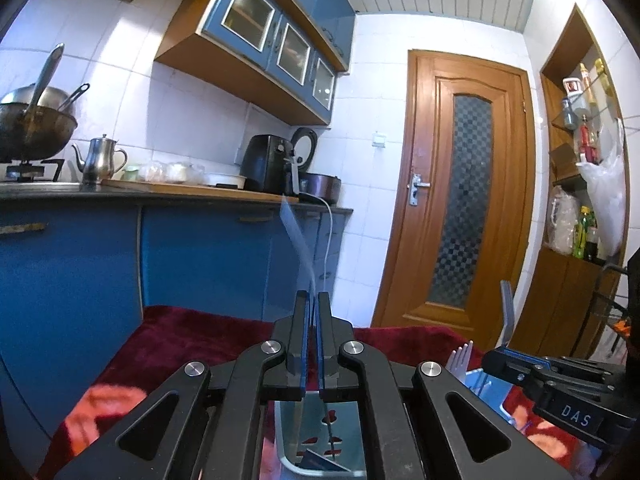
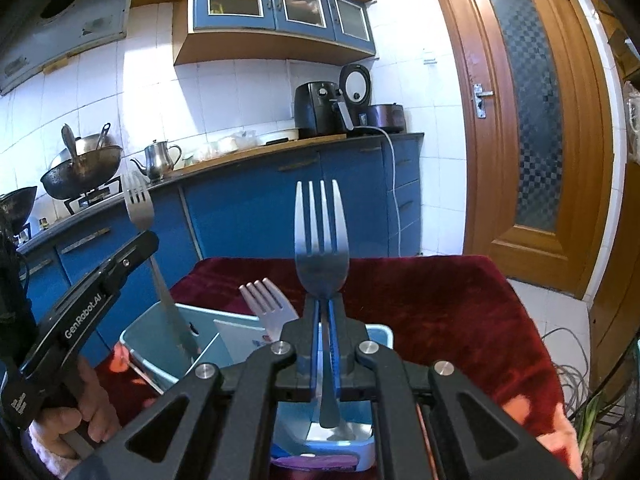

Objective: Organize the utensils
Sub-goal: 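Lower the chopstick and steel fork into the holder and open both grippers, then withdraw both grippers from the holder back over the remaining utensils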

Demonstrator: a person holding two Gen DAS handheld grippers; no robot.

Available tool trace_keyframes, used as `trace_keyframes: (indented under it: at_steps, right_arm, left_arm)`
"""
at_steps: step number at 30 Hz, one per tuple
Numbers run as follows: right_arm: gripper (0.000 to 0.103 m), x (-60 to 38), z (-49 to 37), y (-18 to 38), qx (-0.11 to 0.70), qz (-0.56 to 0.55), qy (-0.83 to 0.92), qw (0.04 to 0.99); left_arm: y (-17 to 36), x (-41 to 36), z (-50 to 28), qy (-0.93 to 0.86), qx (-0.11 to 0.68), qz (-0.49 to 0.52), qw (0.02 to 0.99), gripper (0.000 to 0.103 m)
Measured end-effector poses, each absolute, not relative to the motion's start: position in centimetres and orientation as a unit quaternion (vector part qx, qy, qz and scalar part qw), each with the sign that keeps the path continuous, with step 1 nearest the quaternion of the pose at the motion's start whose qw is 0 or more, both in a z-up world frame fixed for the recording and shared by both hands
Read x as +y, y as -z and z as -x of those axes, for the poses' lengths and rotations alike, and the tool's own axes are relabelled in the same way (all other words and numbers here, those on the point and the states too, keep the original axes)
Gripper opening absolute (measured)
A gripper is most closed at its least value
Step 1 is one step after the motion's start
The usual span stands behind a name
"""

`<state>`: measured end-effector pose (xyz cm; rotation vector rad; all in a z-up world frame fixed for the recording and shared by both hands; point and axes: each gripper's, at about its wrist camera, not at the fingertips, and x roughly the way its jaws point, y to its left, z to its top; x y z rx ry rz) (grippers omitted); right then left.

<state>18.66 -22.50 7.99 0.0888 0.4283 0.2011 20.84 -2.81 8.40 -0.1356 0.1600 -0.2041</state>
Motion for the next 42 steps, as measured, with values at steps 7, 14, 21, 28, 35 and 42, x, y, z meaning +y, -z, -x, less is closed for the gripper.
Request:
trace_keyframes:
  at_steps: [7,14,21,28,35,42]
  right_arm:
    - [0.028,-22.9,-17.6,-8.6,0.199,-0.058,-0.105,0.973]
    - [0.030,-23.3,-15.7,-9.7,0.183,-0.066,-0.108,0.975]
    - [0.030,-24.0,-13.4,-10.6,0.178,-0.079,-0.105,0.975]
    - [0.030,-24.3,-10.5,-11.4,0.188,-0.098,-0.101,0.972]
    - [0.031,-24.0,-7.5,-11.5,0.197,-0.096,-0.098,0.971]
    - [0.031,-23.8,-5.4,-9.8,0.232,-0.106,-0.095,0.962]
  left_arm:
    - [-9.0,-2.9,-19.8,0.113,0.098,0.062,0.987,0.018]
    - [-10.0,-2.8,-18.2,0.132,0.111,0.060,0.983,0.021]
    - [-11.3,-2.9,-15.5,0.154,0.122,0.044,0.980,0.021]
    - [-12.1,-2.3,-12.8,0.163,0.155,0.053,0.973,0.021]
    - [-12.4,-1.9,-9.8,0.155,0.176,0.030,0.972,0.021]
    - [-11.4,-1.2,-7.9,0.154,0.220,0.032,0.963,0.021]
